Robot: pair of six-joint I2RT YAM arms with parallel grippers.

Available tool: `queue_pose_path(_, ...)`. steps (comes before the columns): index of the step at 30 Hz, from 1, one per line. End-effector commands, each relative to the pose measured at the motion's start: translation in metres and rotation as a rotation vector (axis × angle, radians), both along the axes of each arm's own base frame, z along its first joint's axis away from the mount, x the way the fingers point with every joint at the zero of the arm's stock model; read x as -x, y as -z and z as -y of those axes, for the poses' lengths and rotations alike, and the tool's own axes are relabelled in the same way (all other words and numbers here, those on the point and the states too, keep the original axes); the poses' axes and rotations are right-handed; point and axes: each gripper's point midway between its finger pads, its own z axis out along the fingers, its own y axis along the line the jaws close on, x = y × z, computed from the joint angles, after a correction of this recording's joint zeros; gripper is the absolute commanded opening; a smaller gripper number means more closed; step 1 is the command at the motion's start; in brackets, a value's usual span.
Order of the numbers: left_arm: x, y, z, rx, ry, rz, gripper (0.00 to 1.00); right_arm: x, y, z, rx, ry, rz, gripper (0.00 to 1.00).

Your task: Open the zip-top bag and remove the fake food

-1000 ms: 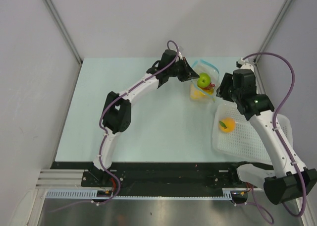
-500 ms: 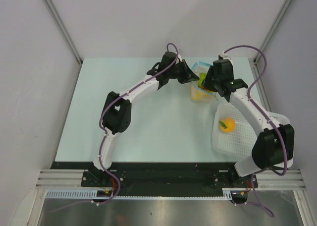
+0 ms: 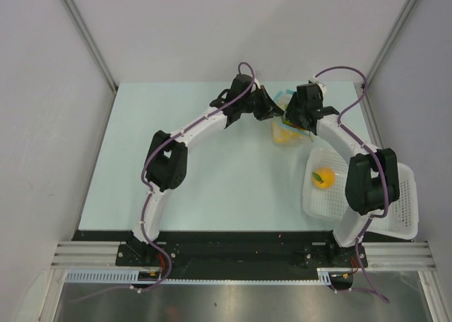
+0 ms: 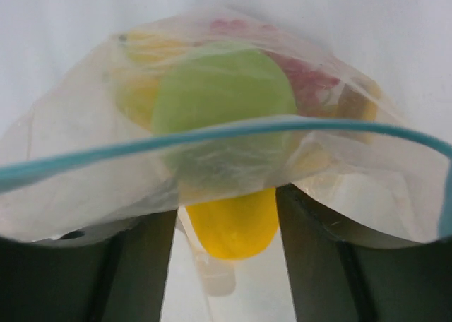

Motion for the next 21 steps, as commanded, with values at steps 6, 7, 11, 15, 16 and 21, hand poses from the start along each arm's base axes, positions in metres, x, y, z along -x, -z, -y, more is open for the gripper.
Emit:
queue_pose_path(6, 0.013, -0.042, 0.005, 0.031, 0.02, 0.057, 0.0, -0.042, -0.019, 0.001, -0.047, 0.028, 0.133, 0.78)
queue_pose_path(7, 0.012, -0.042, 0.005, 0.027, 0.018, 0.057, 0.0, -0.043, -0.019, 0.002, -0.044, 0.03, 0.137, 0.8)
queue_pose_path(11, 0.013, -0.04, 0.005, 0.017, 0.023, 0.056, 0.0, -0.053, -0.012, 0.005, -0.041, 0.042, 0.144, 0.84)
queue_pose_path(15, 0.016, -0.038, 0.005, 0.007, 0.035, 0.056, 0.0, -0.068, -0.01, -0.002, -0.038, -0.004, 0.187, 0.88)
queue_pose_path(16, 0.016, -0.037, 0.005, 0.003, 0.037, 0.055, 0.0, -0.071, -0.005, -0.003, -0.041, -0.01, 0.186, 0.88)
queue_pose_path(21, 0.018, -0.034, 0.004, -0.008, 0.047, 0.056, 0.0, -0.083, -0.007, -0.006, -0.029, -0.048, 0.23, 0.83)
